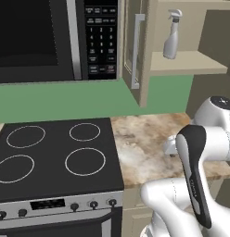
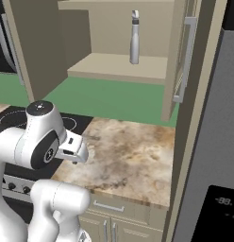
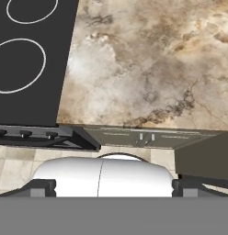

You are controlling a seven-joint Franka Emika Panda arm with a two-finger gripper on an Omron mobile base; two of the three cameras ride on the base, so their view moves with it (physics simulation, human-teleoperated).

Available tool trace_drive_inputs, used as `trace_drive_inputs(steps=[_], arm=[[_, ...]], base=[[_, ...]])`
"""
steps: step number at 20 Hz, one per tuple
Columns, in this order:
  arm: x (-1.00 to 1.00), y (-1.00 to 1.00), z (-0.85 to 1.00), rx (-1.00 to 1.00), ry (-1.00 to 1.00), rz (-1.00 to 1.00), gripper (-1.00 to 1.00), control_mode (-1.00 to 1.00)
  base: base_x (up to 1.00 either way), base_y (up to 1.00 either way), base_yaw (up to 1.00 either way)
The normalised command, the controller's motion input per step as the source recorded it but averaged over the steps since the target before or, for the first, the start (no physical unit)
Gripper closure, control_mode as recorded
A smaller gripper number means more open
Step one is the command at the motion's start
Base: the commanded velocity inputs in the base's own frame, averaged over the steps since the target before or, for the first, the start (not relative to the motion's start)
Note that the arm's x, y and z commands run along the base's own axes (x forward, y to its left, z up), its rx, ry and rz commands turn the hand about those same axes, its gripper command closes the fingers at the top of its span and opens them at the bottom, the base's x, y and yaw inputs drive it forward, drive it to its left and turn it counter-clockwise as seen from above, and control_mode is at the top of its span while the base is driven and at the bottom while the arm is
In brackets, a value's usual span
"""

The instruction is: Move the cutting board and knife to the sink. Then move spray from the cabinet to the counter.

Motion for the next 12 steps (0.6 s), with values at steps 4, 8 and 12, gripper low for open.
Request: trace_drive_inputs(steps=[4,8,12], arm=[[0.00,0.00,0.00,0.00,0.00,0.00,-1.00,1.00],[0.00,0.00,0.00,0.00,0.00,0.00,-1.00,1.00],[0.00,0.00,0.00,0.00,0.00,0.00,-1.00,1.00]], base=[[0.00,0.00,0.00],[0.00,0.00,0.00],[0.00,0.00,0.00]])
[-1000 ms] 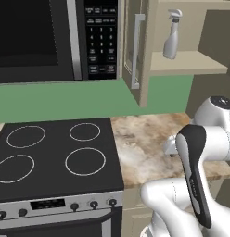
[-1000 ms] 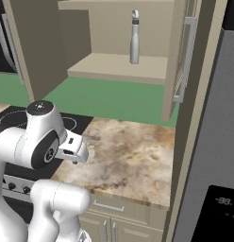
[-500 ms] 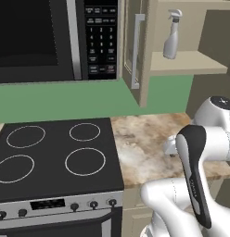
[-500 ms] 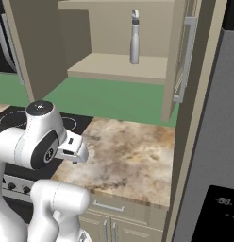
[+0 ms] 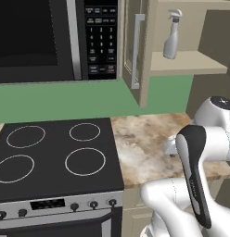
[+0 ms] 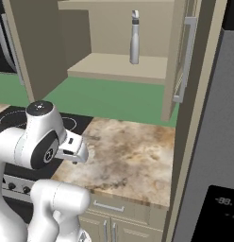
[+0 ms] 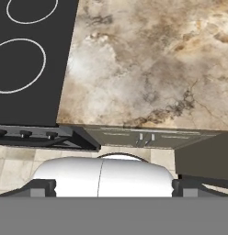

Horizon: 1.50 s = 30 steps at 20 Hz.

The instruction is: Move the cutting board and knife to the sink. Then move spray from the cabinet to the counter.

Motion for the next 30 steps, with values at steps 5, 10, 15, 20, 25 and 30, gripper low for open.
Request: trace_drive_inputs(steps=[5,10,15,20,25,30], arm=[[0.00,0.00,0.07,0.00,-0.27,0.00,-1.00,-1.00],[0.01,-0.02,0.18,0.00,-0.31,0.02,-1.00,-1.00],[0.00,-0.15,0.30,0.00,-0.18,0.00,-1.00,-1.00],[0.04,-0.10,0.24,0.00,-0.11,0.00,-1.00,-1.00],[0.04,-0.22,0.31,0.00,-0.19,0.00,-1.00,-1.00],[0.02,-0.26,0.40,0.02,-0.03,0.00,-1.00,-1.00]], base=[[0.00,0.00,0.00],[0.00,0.00,0.00],[0.00,0.00,0.00],[0.00,0.00,0.00],[0.00,0.00,0.00],[0.00,0.00,0.00]])
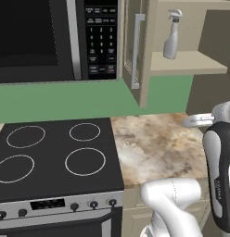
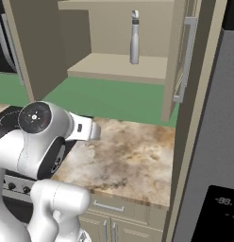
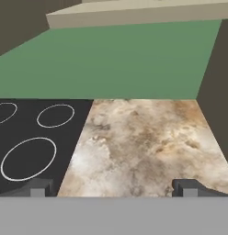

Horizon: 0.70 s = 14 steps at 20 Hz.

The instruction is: Move the cutting board and knife to the sink. Then move spray from the cabinet to the counter.

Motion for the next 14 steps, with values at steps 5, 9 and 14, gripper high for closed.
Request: trace_drive_inputs(steps=[5,9,14], arm=[[0.05,-0.12,0.42,0.00,0.01,0.00,-1.00,-1.00],[0.12,-0.03,0.42,0.00,0.03,0.00,-1.00,-1.00],[0.15,-0.12,0.38,0.00,0.05,0.00,-1.00,-1.00]], base=[[0.00,0.00,0.00],[0.00,0.00,0.00],[0.00,0.00,0.00]])
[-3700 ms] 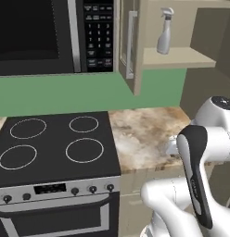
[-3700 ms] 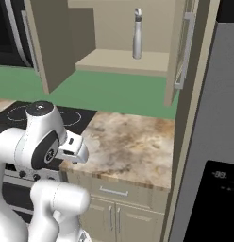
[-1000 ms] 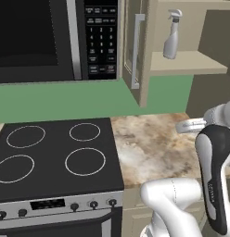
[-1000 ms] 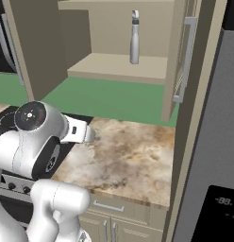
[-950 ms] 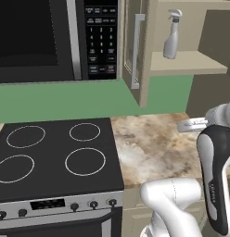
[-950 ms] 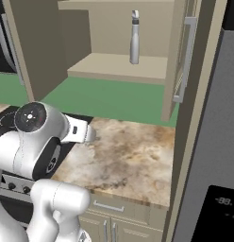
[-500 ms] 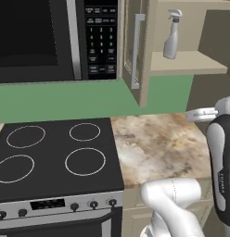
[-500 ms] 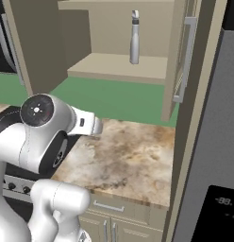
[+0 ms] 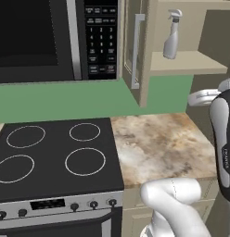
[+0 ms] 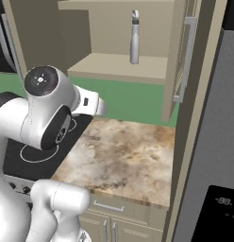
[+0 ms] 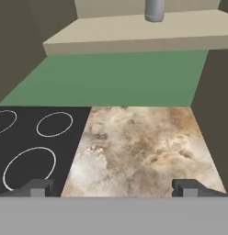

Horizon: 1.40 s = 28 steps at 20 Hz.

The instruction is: Move the cutting board and knife to the sink. Then move spray from the cabinet to the counter.

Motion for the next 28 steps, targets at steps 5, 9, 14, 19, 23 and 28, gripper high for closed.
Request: trace_drive_inputs(steps=[5,9,14,19,23,28], arm=[[0.22,-0.09,0.37,0.00,0.00,0.05,-1.00,-1.00],[0.28,-0.03,0.35,0.00,0.00,0.02,-1.00,-1.00],[0.38,0.00,0.28,0.00,0.00,0.01,-1.00,-1.00],[0.38,0.00,0.20,0.00,-0.13,0.00,-1.00,-1.00],[0.43,-0.03,0.10,0.00,-0.14,0.03,-1.00,-1.00],[0.43,-0.10,0.01,0.00,-0.08,0.06,-1.00,-1.00]], base=[[0.00,0.00,0.00],[0.00,0.00,0.00],[0.00,0.00,0.00],[0.00,0.00,0.00],[0.00,0.00,0.00],[0.00,0.00,0.00]])
